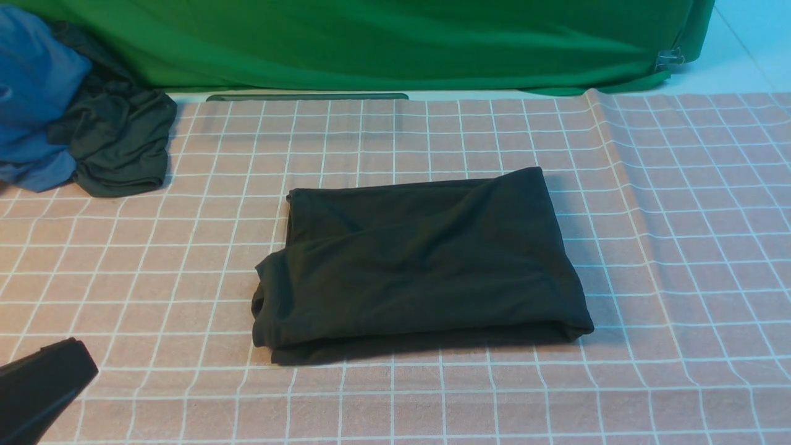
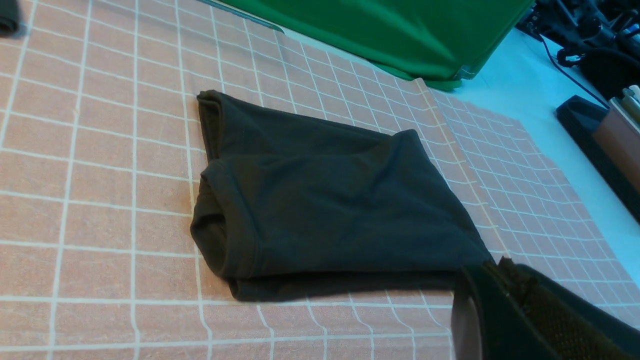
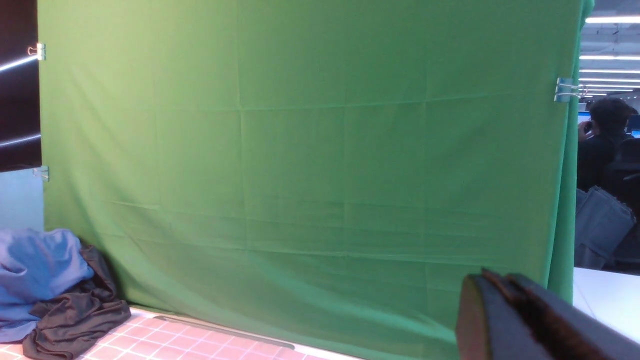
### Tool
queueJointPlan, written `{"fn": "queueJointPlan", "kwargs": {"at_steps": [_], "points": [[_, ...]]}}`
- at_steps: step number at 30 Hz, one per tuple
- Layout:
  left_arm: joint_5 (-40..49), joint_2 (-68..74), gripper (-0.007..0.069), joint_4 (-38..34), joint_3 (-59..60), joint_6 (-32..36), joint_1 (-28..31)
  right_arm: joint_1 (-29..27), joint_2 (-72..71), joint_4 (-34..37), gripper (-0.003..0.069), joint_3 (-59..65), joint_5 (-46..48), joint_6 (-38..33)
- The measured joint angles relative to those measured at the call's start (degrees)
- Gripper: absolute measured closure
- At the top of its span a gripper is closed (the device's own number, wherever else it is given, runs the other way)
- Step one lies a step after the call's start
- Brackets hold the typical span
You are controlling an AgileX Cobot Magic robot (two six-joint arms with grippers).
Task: Fold a long-sleeved shirt over a pink coffee tablecloth.
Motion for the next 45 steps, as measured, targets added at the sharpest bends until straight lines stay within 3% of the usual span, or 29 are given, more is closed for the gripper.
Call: {"fn": "queueJointPlan", "kwargs": {"at_steps": [7,11,13,17,20,24,30,45], "points": [[-1.2,0.0,0.0611,0.68,0.24,1.23,0.0,0.0,0.0,0.0,0.0578,0.0,0.0,0.0],[-11.93,-0.91,0.0611,1.31,3.87,2.58,1.52,0.0,0.0,0.0,0.057,0.0,0.0,0.0],[-20.41,-2.86,0.0611,1.31,8.6,2.7,5.18,0.0,0.0,0.0,0.0568,0.0,0.0,0.0],[-28.32,-7.45,0.0611,2.04,19.41,2.7,13.56,0.0,0.0,0.0,0.056,0.0,0.0,0.0],[-28.84,-10.24,0.061,3.68,26.14,2.7,18.22,0.0,0.0,0.0,0.0557,0.0,0.0,0.0],[-26.5,-11.08,0.061,5.8,28.29,2.7,19.63,0.0,0.0,0.0,0.055,0.0,0.05,0.0],[-25.52,-11.33,0.061,9.41,28.47,2.8,18.39,0.0,0.0,0.0,0.0533,0.0,0.0,0.0],[-25.52,-11.39,0.061,9.6,28.47,2.8,16.83,0.0,0.0,0.0,0.0501,0.0,0.0,0.0]]}}
